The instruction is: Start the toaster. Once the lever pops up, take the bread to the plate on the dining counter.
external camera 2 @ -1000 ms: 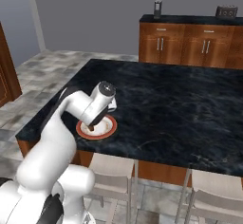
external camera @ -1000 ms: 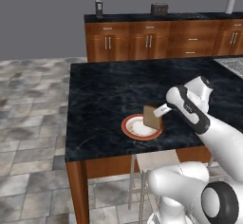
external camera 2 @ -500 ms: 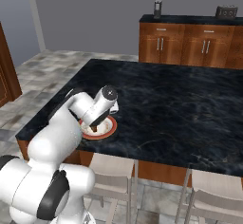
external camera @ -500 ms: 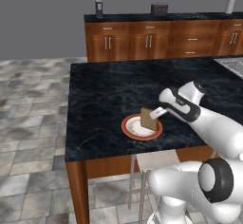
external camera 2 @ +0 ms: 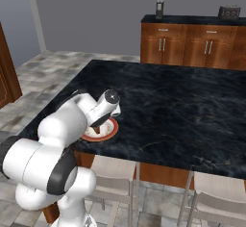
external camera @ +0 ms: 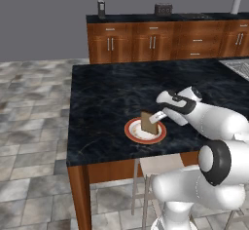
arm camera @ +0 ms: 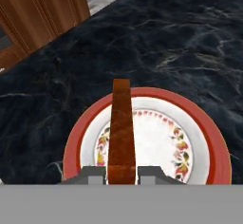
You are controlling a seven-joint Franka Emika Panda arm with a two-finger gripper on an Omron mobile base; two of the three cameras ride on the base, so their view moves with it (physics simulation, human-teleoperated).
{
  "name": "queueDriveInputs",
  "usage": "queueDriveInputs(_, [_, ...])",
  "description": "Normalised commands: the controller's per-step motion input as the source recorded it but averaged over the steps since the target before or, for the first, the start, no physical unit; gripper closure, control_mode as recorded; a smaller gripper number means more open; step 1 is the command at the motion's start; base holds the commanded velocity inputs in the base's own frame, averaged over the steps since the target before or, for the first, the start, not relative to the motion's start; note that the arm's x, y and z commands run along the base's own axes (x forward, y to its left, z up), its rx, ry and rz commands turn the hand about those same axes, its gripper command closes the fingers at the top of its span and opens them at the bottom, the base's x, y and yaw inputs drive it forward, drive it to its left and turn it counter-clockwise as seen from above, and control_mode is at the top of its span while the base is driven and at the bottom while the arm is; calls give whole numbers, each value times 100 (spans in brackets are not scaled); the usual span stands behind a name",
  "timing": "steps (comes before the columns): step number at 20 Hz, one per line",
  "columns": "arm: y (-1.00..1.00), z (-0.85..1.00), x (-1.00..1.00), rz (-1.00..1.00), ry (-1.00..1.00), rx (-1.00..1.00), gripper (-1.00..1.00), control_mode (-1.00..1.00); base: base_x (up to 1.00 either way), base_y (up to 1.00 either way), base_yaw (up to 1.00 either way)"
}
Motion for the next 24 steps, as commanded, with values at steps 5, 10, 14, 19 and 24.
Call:
queueDriveInputs(5, [1,-18,30,0,0,0,100,-100,0,0,0])
queueDriveInputs(10, [1,-17,14,0,0,0,100,-100,0,0,0])
queueDriveInputs(14, [0,-17,5,0,0,0,100,-100,0,0,0])
queueDriveInputs(19, [2,-3,-7,0,0,0,100,-100,0,0,0])
queueDriveInputs(24, [10,0,-22,0,-1,0,100,-100,0,0,0])
